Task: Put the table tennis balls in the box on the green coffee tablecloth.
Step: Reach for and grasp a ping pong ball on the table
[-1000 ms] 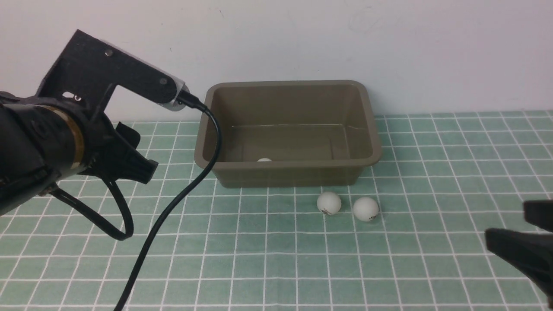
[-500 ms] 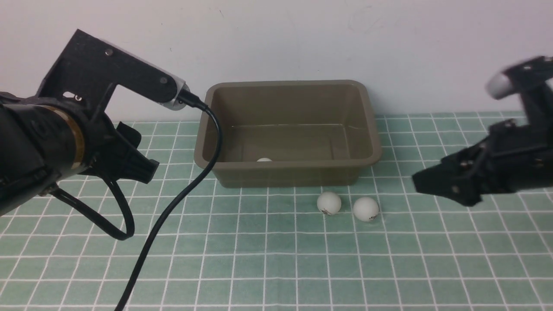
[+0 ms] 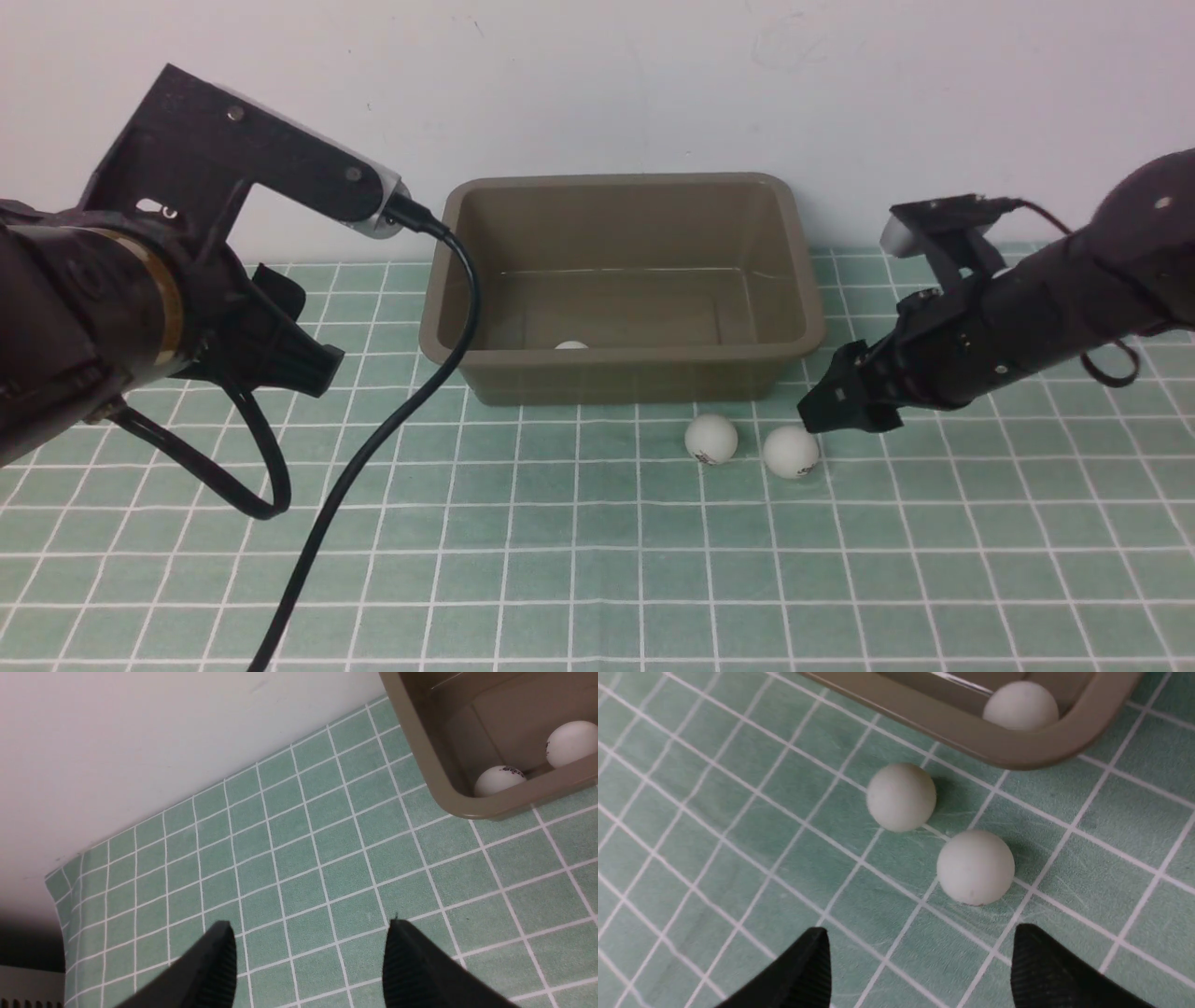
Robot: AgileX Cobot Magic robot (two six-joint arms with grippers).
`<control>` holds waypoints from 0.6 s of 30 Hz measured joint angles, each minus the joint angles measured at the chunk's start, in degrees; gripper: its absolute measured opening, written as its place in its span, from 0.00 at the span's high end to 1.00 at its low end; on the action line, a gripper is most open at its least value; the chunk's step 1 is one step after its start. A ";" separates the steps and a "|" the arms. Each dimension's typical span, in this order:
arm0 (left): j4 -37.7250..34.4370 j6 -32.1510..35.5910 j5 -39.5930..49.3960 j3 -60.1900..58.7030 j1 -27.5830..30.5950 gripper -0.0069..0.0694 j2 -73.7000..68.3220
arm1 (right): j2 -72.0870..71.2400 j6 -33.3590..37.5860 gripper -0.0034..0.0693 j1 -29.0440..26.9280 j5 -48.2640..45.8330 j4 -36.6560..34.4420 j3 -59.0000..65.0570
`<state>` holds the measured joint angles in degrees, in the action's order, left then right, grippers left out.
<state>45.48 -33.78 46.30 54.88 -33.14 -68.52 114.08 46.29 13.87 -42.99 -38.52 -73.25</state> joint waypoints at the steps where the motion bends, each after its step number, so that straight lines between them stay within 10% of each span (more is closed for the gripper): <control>1: 0.00 0.00 0.00 0.00 0.00 0.41 0.00 | 0.79 -0.14 0.30 0.07 0.08 0.15 -0.16; 7: -0.05 0.00 0.00 0.00 0.00 0.41 0.00 | 1.94 -6.03 0.46 0.14 0.20 4.27 -0.50; 18: -1.32 0.00 0.00 0.00 0.00 0.41 0.00 | -10.85 -13.14 0.46 0.09 1.67 10.55 -1.70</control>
<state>44.16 -33.78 46.30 54.88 -33.14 -68.52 103.23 33.15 13.96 -41.32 -27.97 -74.95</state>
